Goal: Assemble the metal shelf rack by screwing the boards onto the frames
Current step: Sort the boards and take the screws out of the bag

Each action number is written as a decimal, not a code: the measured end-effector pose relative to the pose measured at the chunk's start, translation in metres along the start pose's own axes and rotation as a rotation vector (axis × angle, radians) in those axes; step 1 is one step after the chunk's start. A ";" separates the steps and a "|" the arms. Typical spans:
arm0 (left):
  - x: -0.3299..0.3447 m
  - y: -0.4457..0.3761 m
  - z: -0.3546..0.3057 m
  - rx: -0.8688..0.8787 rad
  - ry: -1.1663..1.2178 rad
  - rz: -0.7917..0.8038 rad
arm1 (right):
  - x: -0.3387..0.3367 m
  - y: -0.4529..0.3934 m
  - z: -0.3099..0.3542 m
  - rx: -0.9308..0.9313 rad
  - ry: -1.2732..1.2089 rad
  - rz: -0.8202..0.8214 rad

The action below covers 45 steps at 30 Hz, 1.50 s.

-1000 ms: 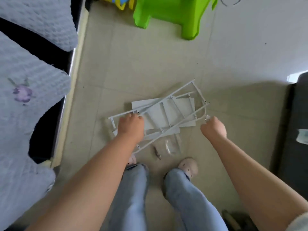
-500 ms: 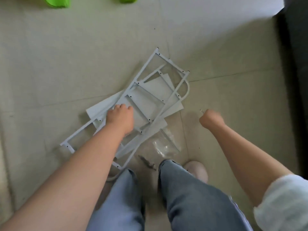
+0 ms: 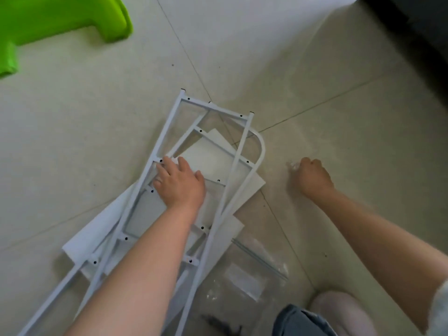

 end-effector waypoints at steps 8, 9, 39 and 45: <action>-0.012 -0.016 0.030 0.063 -0.021 -0.139 | -0.019 -0.031 0.020 0.042 -0.132 -0.060; -0.010 -0.015 0.031 0.044 -0.005 -0.125 | -0.020 -0.033 0.021 0.063 -0.159 -0.078; -0.007 0.004 0.099 -0.281 0.104 -0.016 | -0.038 0.000 0.121 -0.268 0.228 0.000; -0.035 -0.001 0.080 -0.128 0.075 -0.072 | -0.044 0.028 0.208 -0.579 0.587 0.011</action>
Point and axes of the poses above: each hand's wrist, its own y-axis away from the middle knuckle, its own x-axis out of the palm, z = x × y, the point moved 10 cm from there along -y, towards the middle knuckle, and after that the axes turned 3 degrees about x, right-handed, at the moved point
